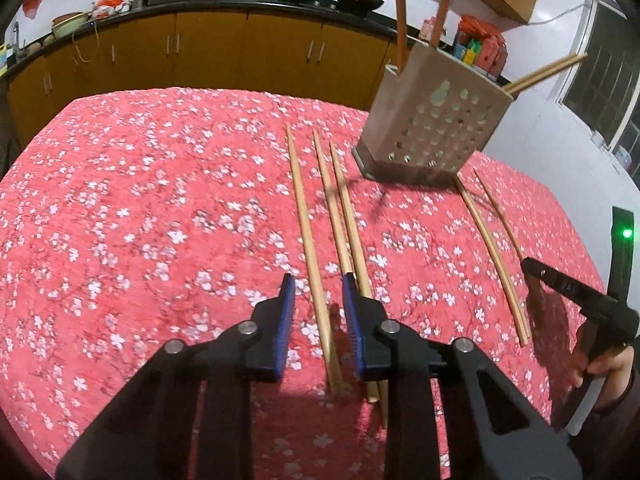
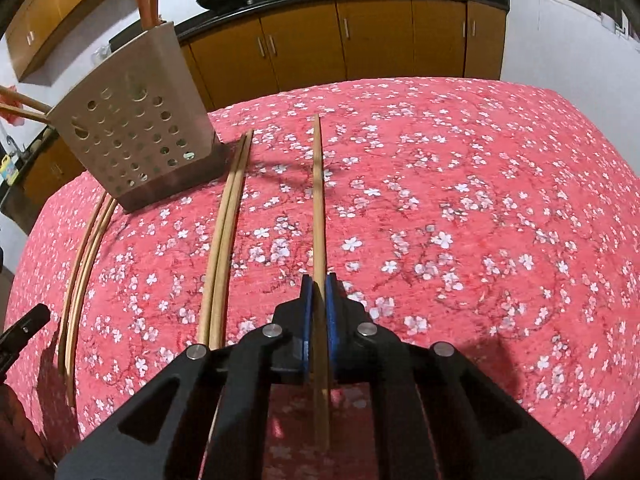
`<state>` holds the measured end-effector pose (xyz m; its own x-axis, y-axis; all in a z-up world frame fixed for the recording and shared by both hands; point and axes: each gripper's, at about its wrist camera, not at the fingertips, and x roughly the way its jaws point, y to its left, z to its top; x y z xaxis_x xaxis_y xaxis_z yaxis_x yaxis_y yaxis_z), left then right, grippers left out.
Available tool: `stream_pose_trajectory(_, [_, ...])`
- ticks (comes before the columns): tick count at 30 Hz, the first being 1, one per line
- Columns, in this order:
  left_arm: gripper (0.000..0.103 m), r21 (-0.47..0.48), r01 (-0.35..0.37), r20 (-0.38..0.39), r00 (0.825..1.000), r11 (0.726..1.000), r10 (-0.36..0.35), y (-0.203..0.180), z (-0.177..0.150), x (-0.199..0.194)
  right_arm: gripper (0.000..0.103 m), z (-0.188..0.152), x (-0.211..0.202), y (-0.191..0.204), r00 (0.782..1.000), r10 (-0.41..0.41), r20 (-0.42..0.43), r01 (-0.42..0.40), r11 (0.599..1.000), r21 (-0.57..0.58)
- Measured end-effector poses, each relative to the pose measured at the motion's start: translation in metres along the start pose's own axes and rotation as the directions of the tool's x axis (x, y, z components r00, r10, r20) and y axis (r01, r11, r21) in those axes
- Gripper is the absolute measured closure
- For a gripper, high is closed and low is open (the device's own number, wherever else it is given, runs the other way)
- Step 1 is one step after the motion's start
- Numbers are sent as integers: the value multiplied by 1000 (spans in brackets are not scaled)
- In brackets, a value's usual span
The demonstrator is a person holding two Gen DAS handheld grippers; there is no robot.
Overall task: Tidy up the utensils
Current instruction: 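Grasp a chopstick with the right gripper while the left gripper grasps another, then lift the held chopsticks from the table with both grippers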
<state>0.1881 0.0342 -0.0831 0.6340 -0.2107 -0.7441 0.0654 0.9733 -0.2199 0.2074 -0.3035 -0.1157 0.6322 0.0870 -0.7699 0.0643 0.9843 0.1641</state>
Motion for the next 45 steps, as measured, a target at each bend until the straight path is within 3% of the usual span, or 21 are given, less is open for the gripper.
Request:
stream_pose_trajectory(6, [85,39,-46,-48,998,998,48,-10,-3,20,96,-1,-1,1,1000,11,4,-11,1000,-11])
stream_pose_trajectory(9, [92,66,-87,-32,995,994,89,-13,-3,23,96,-3,-2,4,1000,27,4,-26,999,-24])
stream_pose_trajectory(15, [95,78,-130,-20,991,988,132,-5,5,26,96,-2,1,10,999,38,6,-38,998,-42])
stream_pose_trajectory(20, [95,29,-185,-11,983,982,186,22,17,27,96,6,9,10,1000,24,18,-24,999,-37])
stream_pose_trajectory(45, [93,-27,-149,4,989,988,149,39,17,18,94,4,11,10,999,-2,34,4,998,-59])
